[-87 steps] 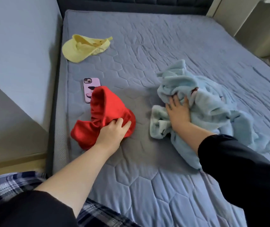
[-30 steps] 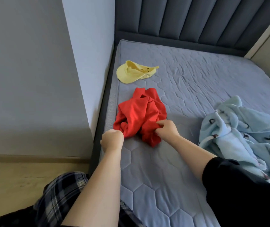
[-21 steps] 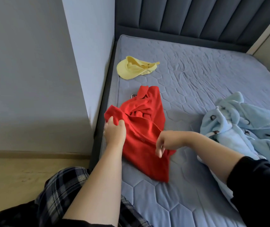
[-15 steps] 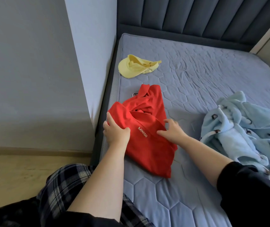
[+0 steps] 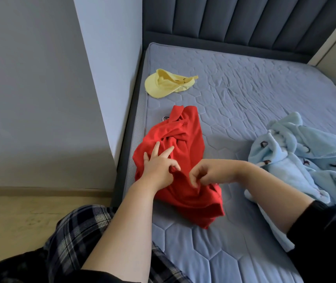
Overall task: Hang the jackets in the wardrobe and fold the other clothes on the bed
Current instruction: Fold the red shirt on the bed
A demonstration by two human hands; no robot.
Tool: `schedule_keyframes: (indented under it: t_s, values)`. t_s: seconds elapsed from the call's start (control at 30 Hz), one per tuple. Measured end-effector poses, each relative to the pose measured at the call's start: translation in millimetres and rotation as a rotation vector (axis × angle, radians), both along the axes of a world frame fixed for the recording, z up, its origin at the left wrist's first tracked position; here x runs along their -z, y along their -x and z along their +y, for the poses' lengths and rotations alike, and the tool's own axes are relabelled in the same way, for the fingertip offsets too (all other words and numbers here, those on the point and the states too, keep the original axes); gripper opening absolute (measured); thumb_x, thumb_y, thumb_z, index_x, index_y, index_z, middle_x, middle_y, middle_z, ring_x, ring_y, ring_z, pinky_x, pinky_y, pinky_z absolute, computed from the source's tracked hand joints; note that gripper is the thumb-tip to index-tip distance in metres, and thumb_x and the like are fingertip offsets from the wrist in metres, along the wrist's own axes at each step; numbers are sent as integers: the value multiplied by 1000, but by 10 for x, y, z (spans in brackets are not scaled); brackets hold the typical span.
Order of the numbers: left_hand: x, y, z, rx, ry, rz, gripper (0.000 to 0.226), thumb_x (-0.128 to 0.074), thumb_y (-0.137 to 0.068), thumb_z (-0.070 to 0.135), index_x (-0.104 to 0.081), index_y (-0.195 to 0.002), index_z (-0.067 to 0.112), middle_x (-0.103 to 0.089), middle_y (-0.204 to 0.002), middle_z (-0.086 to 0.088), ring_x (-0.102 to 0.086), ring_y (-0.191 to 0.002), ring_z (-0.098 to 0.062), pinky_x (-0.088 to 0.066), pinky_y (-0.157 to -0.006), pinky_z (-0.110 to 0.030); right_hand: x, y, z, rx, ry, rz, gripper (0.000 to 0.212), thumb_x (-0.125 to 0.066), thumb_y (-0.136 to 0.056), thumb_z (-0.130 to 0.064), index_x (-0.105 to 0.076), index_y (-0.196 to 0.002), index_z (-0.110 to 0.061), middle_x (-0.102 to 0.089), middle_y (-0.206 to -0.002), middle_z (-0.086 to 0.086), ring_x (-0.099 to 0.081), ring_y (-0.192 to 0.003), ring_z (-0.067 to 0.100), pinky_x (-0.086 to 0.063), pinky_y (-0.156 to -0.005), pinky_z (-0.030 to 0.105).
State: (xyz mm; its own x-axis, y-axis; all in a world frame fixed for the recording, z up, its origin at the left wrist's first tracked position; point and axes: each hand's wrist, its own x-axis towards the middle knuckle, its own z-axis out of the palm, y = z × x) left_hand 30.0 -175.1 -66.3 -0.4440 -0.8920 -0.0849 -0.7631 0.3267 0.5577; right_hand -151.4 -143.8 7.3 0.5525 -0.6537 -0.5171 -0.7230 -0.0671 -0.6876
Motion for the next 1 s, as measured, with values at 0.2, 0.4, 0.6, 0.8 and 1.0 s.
schedule_keyframes:
  t_s: [0.2, 0.4, 0.6, 0.8, 1.0]
  values:
    - [15, -40, 10, -144, 68, -202, 29, -65, -79, 27, -50, -54, 29, -57, -123, 12, -14, -144, -21, 8, -110, -61, 78, 250, 18, 183, 258, 243, 6, -71, -82, -24, -71, -88, -27, -58, -68, -25, -52, -65, -16, -36, -63, 3]
    - [-89, -113, 65, -117, -97, -105, 20, -66, -77, 28, -55, -92, 27, -60, -96, 5, -58, -95, -22, -40, -81, -30, 240, 482, -42, 956, 745, 151, 5, -68, -82, -12, -69, -79, -15, -64, -77, -3, -58, -78, 14, -40, -74, 25]
    - [-167, -162, 127, 315, -568, -176, 18, -75, -77, 34, -67, -60, 34, -55, -57, 18, -49, -54, 3, -36, -53, -15, 68, 499, 3, 468, 326, -43, 21, -65, -85, -4, -64, -71, -20, -60, -63, -12, -51, -57, -3, -40, -60, 15]
    - [-70, -186, 105, 121, -375, -164, 13, -73, -77, 19, -69, -81, 30, -61, -79, 15, -59, -78, -10, -40, -58, -19, 116, 466, 172, -218, -143, 550, 15, -71, -83, -20, -74, -97, -21, -69, -89, -18, -59, -75, -8, -45, -74, 9]
    - [0, -158, 143, 100, -476, -293, 34, -64, -86, 30, -59, -116, 15, -63, -107, 0, -59, -86, -18, -44, -68, -24, 345, 384, 245, 151, 51, 412, 30, -57, -92, -42, -75, -91, -18, -72, -96, 1, -64, -89, 13, -47, -84, 27]
